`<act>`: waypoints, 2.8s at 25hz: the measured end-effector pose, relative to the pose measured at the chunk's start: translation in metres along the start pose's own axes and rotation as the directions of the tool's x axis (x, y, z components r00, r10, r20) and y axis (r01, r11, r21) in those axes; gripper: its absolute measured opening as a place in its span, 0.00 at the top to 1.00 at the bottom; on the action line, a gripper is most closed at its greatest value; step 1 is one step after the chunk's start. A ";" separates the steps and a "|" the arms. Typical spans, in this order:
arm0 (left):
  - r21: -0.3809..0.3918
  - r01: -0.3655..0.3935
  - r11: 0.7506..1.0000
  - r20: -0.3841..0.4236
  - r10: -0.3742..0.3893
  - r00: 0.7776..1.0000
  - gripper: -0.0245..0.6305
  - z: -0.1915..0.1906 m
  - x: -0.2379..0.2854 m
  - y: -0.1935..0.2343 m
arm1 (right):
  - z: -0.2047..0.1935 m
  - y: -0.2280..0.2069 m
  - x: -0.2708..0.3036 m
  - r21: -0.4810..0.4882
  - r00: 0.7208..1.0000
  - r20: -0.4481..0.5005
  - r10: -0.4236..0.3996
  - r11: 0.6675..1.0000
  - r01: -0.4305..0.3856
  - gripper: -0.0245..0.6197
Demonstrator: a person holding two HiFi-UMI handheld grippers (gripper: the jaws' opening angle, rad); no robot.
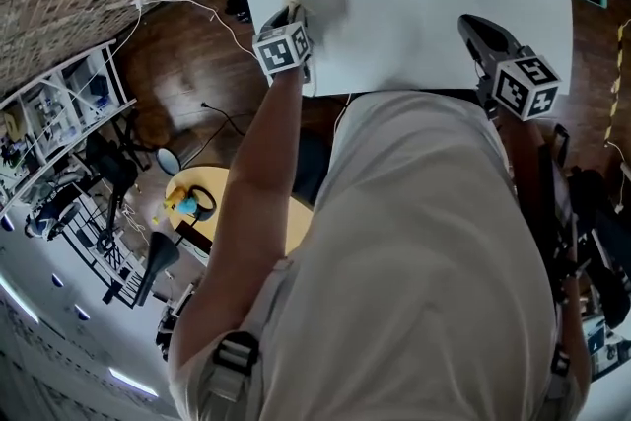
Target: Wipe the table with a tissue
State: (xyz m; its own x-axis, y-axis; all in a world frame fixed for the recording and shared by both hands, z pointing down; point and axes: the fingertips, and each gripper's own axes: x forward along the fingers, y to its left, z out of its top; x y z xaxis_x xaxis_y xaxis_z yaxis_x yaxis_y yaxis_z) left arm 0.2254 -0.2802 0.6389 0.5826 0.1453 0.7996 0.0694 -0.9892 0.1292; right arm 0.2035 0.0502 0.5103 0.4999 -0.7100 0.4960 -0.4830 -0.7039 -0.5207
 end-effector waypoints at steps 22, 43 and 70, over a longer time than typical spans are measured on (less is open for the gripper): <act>0.208 0.018 0.978 0.037 -0.027 0.999 0.85 0.087 0.049 0.005 | -0.024 -0.009 -0.044 0.071 0.984 0.057 -0.168 0.984 0.164 0.95; 0.440 0.312 0.842 -0.117 -0.291 0.950 0.85 0.062 0.054 -0.105 | -0.027 0.000 -0.045 0.075 0.983 0.059 -0.174 0.983 0.169 0.95; 0.205 0.301 0.932 0.076 -0.321 0.944 0.84 0.025 -0.016 -0.051 | -0.028 0.051 -0.009 0.005 0.989 0.099 -0.114 0.993 0.114 0.95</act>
State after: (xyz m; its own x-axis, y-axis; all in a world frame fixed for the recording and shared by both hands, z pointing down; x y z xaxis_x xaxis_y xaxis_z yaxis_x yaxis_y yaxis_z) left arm 0.2331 -0.2326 0.6051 0.5890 0.4536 0.6689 0.4055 -0.8818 0.2409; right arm 0.1538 0.0203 0.4985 0.6204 -0.6193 0.4813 -0.4193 -0.7805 -0.4638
